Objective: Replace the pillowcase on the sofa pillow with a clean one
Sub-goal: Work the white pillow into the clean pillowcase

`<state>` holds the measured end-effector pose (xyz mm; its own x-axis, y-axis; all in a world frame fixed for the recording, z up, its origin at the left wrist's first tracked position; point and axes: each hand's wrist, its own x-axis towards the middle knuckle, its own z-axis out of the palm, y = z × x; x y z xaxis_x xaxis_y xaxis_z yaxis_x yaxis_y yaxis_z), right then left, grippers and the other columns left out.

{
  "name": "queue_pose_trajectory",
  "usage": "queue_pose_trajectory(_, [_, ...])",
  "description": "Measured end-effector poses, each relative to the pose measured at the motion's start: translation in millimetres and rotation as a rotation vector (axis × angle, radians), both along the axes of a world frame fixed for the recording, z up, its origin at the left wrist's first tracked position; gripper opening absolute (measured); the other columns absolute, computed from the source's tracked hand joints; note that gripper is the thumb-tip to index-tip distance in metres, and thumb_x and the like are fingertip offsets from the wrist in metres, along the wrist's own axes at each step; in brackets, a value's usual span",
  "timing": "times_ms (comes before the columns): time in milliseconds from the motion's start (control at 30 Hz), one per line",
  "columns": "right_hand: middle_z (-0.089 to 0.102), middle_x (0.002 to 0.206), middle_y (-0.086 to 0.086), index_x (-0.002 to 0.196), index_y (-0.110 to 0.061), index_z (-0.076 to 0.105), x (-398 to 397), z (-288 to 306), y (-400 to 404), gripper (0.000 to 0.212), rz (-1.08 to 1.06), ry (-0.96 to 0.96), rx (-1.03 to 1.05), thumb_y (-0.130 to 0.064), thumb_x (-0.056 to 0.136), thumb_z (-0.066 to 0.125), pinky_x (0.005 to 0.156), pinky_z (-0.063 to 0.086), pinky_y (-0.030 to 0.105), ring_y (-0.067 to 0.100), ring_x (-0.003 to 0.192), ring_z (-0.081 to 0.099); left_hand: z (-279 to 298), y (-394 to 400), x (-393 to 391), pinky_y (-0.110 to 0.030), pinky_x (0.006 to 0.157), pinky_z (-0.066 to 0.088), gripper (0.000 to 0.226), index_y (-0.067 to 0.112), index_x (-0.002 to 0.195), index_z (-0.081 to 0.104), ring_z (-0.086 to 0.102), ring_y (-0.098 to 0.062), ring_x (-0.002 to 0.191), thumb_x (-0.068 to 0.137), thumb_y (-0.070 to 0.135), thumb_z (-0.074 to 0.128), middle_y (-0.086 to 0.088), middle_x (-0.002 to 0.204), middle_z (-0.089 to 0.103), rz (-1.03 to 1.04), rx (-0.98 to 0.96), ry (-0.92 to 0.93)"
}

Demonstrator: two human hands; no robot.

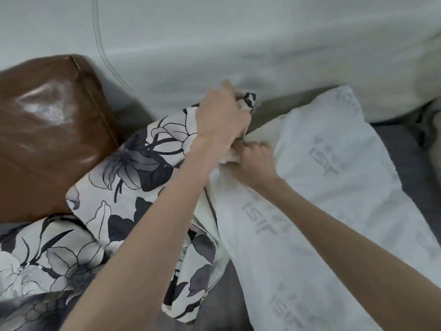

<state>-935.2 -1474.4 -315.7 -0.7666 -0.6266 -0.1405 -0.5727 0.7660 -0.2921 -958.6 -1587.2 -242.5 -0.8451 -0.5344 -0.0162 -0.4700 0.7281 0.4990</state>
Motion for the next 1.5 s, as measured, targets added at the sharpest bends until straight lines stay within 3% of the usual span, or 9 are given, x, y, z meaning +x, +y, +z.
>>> queue_pose_trajectory(100, [0.060,0.114,0.009,0.120,-0.013,0.053,-17.5,-44.5,-31.2,0.037,-0.183,-0.064,0.073,-0.025,0.087,0.045,0.093,0.033,0.041,0.030,0.110,0.049,-23.6,9.3,9.9,-0.035,0.063,0.037,0.041,0.011,0.116,0.043,0.057,-0.035,0.092,0.078,0.011,0.057,-0.002,0.085,0.050,-0.223,-0.070,-0.084])
queue_pose_trajectory(200, [0.047,0.133,0.014,0.133,-0.010,0.042,-1.4,-62.0,-32.7,0.053,-0.026,0.031,0.086,-0.013,0.080,0.048,0.111,0.022,0.050,0.031,0.128,0.035,-54.1,-5.8,51.0,-0.039,0.079,0.046,0.054,0.016,0.128,0.038,0.054,-0.029,0.106,0.079,0.021,0.061,-0.006,0.111,0.055,-0.073,0.030,0.013])
queue_pose_trajectory(367, [0.053,0.118,0.012,0.117,-0.006,0.056,112.7,-45.7,24.6,0.056,0.043,-0.229,-0.349,0.005,0.065,0.040,0.080,0.049,0.037,0.034,0.106,0.053,-106.2,-2.2,135.7,-0.043,0.095,0.041,0.069,0.011,0.130,0.033,0.045,-0.034,0.117,0.079,0.040,0.069,-0.013,0.128,0.042,0.537,0.440,-0.068])
queue_pose_trajectory(500, [0.039,0.138,0.008,0.141,-0.010,0.032,174.1,-67.9,47.2,0.066,-0.096,-0.772,-0.169,0.002,0.078,0.048,0.102,0.027,0.021,0.026,0.131,0.036,-130.8,12.4,157.9,-0.043,0.094,0.041,0.057,0.017,0.125,0.034,0.048,-0.034,0.112,0.077,0.026,0.065,-0.009,0.127,0.049,0.685,0.547,-0.104])
queue_pose_trajectory(733, [0.035,0.145,0.008,0.143,-0.012,0.026,161.2,-106.6,-11.4,0.071,-0.362,-0.638,-0.198,-0.018,0.079,0.058,0.114,0.025,0.034,0.025,0.138,0.029,-145.9,-16.0,148.1,-0.043,0.081,0.055,0.045,0.008,0.117,0.044,0.062,-0.031,0.093,0.078,0.023,0.060,-0.017,0.115,0.061,0.761,0.834,-0.098])
queue_pose_trajectory(967, [0.065,0.102,0.012,0.099,-0.001,0.061,182.6,-101.7,31.0,0.020,-0.535,-0.805,-0.078,-0.013,0.087,0.050,0.080,0.049,0.030,0.029,0.095,0.063,-97.2,49.4,172.5,-0.043,0.070,0.045,0.032,0.012,0.112,0.048,0.051,-0.042,0.083,0.081,0.013,0.043,-0.019,0.088,0.064,-0.011,0.352,-0.096])
queue_pose_trajectory(1200, [0.032,0.035,-0.003,0.065,-0.010,0.041,207.1,-59.9,65.0,0.034,-0.895,-1.559,-0.636,-0.004,0.098,0.039,0.037,0.039,0.022,0.011,0.028,0.030,-107.9,80.8,200.1,-0.034,0.088,0.042,0.068,0.024,0.127,0.036,0.045,-0.021,0.112,0.071,0.045,0.068,0.003,0.118,0.042,0.235,0.402,0.082])
queue_pose_trajectory(1367, [0.045,0.044,-0.003,0.071,-0.009,0.053,203.3,-46.8,118.3,0.026,-0.693,-1.423,-0.413,-0.011,0.097,0.049,0.051,0.044,0.025,0.010,0.041,0.042,-121.6,125.8,261.7,-0.041,0.101,0.037,0.073,0.019,0.132,0.040,0.046,-0.027,0.118,0.071,0.043,0.071,-0.004,0.127,0.049,0.460,0.484,-0.162])
queue_pose_trajectory(1500, [0.064,0.067,-0.004,0.095,-0.012,0.066,195.4,-36.9,155.5,0.009,-0.546,-1.487,-0.414,-0.016,0.093,0.058,0.063,0.053,0.024,0.011,0.064,0.060,-104.3,151.1,287.0,-0.044,0.087,0.045,0.024,0.022,0.093,0.053,0.062,-0.021,0.079,0.078,0.040,0.061,0.009,0.079,0.065,0.423,0.367,-0.083])
